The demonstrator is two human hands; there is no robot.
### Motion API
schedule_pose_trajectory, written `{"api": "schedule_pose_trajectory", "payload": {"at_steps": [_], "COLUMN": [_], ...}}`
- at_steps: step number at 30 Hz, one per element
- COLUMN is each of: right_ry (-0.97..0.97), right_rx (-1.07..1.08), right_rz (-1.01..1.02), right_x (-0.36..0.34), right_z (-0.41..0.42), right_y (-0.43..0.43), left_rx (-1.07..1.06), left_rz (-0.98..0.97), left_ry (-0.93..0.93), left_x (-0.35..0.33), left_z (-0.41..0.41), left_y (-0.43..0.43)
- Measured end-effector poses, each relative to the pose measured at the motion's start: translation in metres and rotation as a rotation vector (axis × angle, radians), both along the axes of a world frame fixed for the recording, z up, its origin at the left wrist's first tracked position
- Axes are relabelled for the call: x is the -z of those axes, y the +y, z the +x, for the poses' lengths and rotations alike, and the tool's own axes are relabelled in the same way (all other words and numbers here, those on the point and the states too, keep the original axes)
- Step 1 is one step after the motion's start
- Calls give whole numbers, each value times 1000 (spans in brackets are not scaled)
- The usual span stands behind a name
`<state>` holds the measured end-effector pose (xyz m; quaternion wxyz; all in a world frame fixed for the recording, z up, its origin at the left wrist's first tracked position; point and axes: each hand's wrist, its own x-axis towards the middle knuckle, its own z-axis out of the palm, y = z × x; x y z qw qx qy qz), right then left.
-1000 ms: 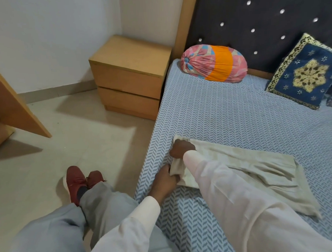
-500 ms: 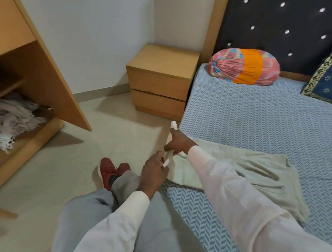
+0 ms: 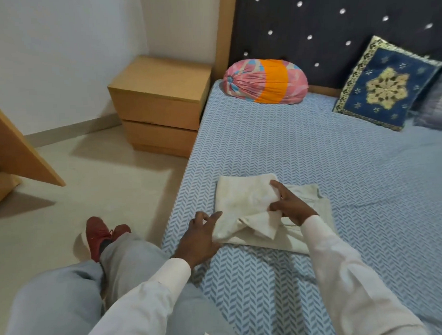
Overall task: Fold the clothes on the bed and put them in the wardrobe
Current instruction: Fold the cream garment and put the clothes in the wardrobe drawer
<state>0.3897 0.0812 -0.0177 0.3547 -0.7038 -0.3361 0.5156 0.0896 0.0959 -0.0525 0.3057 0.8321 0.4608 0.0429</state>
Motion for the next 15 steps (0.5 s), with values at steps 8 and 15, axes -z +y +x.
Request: {"api": "schedule_pose_trajectory", "payload": {"at_steps": [8,15], "right_ry": [0,-42], "right_rx": [89,228], "right_rz": [0,-3], "right_x": [3,0], "right_z": [71,108], "right_y": [-45,-55], "left_rx": [115,190], "left_rz": [60,95], "left_ry": [92,157], "left_x": [13,18], "left_z": [38,66], "left_y": [-18,-26]}}
